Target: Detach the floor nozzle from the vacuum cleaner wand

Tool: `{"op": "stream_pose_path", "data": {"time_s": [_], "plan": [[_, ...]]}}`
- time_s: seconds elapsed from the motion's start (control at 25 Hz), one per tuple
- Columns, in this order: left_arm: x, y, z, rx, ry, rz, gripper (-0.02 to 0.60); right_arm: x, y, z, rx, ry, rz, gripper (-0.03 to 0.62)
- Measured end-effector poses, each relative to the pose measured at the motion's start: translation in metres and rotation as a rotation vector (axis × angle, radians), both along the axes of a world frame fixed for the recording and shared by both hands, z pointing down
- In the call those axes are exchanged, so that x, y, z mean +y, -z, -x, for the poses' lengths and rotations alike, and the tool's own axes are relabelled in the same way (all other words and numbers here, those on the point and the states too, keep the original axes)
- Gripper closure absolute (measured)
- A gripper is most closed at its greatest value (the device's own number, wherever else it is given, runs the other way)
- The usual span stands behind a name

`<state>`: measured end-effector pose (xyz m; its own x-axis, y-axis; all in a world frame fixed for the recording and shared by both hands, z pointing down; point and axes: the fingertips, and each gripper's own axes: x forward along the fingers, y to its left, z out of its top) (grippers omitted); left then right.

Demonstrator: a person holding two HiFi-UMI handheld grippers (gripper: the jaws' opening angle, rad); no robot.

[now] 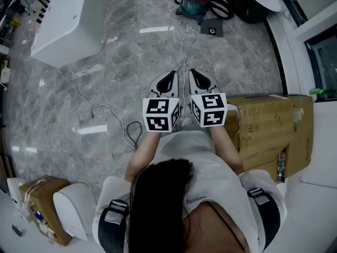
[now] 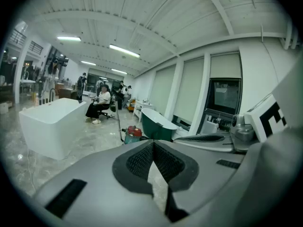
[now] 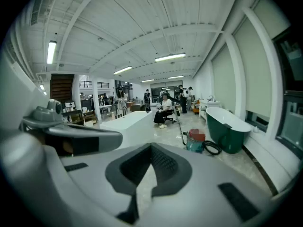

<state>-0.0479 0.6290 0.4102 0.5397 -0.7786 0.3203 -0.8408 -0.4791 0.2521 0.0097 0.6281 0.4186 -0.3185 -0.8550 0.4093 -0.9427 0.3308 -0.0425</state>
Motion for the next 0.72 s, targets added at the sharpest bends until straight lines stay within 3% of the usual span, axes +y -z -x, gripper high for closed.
{"op": "stream_pose_path", "data": {"time_s": [0.4, 0.72], "plan": [[-0.006, 0.005, 0.01, -0.003, -0.032, -0.005, 0.581, -0.002, 0.002, 0.017, 0.031, -0.007, -0.006, 0.579], [-0.015, 0.003, 0.026, 0.002, -0.028, -0.018, 0.581, -0.008, 0.001, 0.025, -0.043, -0.048, -0.024, 0.579]]}}
